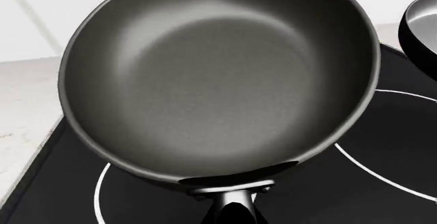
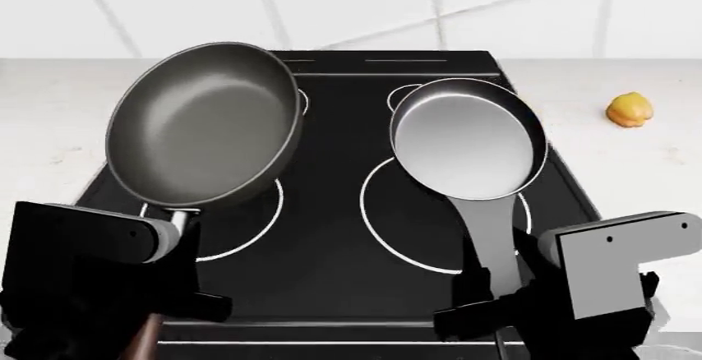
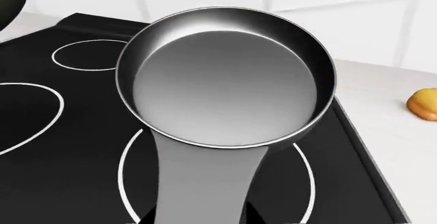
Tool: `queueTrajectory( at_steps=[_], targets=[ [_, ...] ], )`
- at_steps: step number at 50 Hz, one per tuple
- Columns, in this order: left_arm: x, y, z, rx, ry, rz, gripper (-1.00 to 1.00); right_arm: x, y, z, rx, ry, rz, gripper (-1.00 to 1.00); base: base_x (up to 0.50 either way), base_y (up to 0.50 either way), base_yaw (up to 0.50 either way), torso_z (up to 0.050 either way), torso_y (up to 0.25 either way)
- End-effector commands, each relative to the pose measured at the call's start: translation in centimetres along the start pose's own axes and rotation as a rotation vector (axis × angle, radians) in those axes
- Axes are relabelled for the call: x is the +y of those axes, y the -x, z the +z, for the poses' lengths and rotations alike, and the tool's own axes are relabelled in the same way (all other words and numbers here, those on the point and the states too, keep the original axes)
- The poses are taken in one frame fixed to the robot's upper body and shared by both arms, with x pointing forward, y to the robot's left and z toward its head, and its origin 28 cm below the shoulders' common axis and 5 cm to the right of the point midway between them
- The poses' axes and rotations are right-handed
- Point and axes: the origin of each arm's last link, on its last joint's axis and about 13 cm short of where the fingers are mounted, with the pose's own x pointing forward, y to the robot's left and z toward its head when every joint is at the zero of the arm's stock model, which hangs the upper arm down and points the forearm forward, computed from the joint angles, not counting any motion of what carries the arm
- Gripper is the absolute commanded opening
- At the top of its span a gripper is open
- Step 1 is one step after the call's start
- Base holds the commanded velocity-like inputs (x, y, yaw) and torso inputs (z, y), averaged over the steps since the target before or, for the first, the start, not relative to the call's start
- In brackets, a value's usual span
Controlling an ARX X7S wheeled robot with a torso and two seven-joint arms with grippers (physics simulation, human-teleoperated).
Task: Place both pans onto different burners. Then place the bell pepper and the fish on different pans.
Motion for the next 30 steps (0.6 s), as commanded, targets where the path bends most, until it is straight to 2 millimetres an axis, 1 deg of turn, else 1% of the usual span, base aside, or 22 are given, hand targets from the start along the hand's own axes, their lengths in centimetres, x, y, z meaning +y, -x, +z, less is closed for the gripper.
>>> queueTrajectory(
  at_steps=[1,5,10,21,30],
  targets=[
    [0.0,0.0,0.2,-0.022,0.014,0.115,-1.0,-0.4,-0.2,0.5,-0.054,-0.004,-0.03,-1.0,0.0,0.5,0.0,0.0,0.0],
    [0.0,0.0,0.2,-0.021,0.016,0.116,-1.0,-0.3,-0.2,0.6,-0.056,-0.004,-0.028,-1.0,0.0,0.5,0.0,0.003,0.003],
    [0.1,-0.2,-0.2,-0.025,0.036,0.109,-1.0,-0.6,-1.0,0.8,-0.034,-0.023,-0.052,-1.0,0.0,0.0,0.0,0.0,0.002],
    [0.5,-0.4,-0.7,-0.024,0.059,0.108,-1.0,-0.9,-1.9,1.3,-0.018,-0.018,-0.083,-1.0,0.0,0.0,0.0,0.001,0.002],
    [0.7,-0.8,-1.1,-0.028,0.084,0.094,-1.0,-1.3,-1.8,1.8,0.008,0.005,-0.127,-1.0,0.0,0.0,0.0,0.001,0.002]
  ],
)
